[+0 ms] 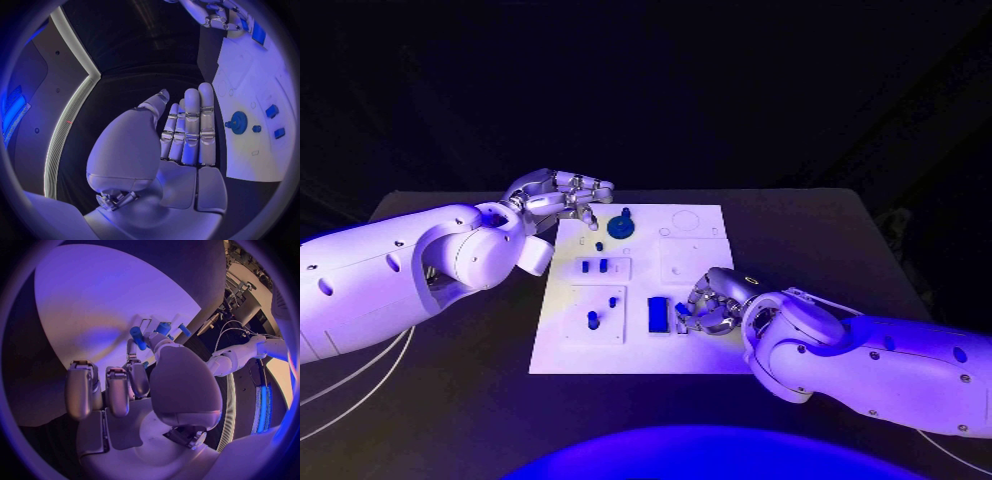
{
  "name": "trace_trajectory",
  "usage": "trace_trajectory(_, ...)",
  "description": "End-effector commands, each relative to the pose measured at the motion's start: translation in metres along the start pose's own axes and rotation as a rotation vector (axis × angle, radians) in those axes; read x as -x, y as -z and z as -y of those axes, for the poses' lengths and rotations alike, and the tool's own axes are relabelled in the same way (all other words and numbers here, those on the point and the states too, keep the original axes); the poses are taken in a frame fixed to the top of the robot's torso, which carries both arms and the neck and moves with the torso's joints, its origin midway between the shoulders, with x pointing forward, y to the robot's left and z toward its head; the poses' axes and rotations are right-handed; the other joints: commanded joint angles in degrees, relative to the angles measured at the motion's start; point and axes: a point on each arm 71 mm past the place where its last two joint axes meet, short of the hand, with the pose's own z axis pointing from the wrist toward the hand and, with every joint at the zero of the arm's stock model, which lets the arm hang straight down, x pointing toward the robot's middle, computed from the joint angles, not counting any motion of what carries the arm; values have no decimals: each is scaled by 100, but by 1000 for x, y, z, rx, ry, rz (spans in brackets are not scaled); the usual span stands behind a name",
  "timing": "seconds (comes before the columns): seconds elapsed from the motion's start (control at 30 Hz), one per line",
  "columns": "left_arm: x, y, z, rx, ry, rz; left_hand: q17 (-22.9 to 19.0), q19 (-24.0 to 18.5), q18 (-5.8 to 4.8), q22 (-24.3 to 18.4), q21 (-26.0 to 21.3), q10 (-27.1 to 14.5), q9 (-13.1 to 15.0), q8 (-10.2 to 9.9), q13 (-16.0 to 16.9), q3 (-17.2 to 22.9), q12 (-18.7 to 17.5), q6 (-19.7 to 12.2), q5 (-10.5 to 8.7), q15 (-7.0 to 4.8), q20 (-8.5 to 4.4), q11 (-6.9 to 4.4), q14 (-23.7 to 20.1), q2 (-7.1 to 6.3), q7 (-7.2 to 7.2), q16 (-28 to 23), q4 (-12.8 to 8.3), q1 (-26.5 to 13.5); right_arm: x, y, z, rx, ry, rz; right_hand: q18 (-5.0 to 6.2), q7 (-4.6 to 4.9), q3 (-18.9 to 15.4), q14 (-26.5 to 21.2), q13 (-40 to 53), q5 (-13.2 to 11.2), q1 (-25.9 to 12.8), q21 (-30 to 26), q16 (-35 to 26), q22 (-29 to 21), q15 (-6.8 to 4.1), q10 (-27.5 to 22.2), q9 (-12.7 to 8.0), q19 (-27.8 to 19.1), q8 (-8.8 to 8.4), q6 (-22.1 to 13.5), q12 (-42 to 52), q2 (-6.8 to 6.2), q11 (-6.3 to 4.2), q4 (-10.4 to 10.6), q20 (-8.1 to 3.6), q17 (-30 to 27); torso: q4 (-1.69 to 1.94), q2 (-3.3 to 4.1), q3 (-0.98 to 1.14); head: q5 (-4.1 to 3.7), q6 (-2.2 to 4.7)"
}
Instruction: Assemble the parts on the task board
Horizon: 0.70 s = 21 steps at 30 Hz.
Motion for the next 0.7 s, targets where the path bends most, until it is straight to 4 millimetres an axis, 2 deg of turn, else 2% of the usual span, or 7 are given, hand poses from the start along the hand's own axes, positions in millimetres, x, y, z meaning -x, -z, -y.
trace_trajectory(0.03,-3,0,1,-6,-1,-24,-9,19,72,7,21,-26,-9,40,2,-32,33,-33,0,14,-1,4,-35,45,7,25,17,-3,-3,-1,0,-9,0,-34,-53,-23,-40,552,435,30,-64,35,30,1239,-31,32,1,264,-9,78,25,-1,6,6,-37,1253,-3,-3,0,7,-8)
trace_trajectory(0.57,-3,0,1,-5,-1,-24,-10,19,72,7,21,-29,-9,41,2,-35,36,-35,0,15,-1,4,-35,44,7,25,18,-4,-5,-3,2,-25,11,-61,-61,-59,-243,557,578,5,-340,83,45,1250,-50,134,33,281,43,178,212,61,-21,146,-54,1277,-7,-4,-3,11,-28)
trace_trajectory(0.7,-3,0,1,-5,-1,-25,-11,18,72,8,21,-31,-10,42,2,-38,38,-37,-1,15,-1,4,-35,43,7,26,19,-5,-6,-3,2,-24,11,-63,-65,-71,-368,560,614,165,-455,105,53,1255,-60,160,48,288,63,201,256,79,-32,210,-63,1290,-7,-2,1,17,-27)
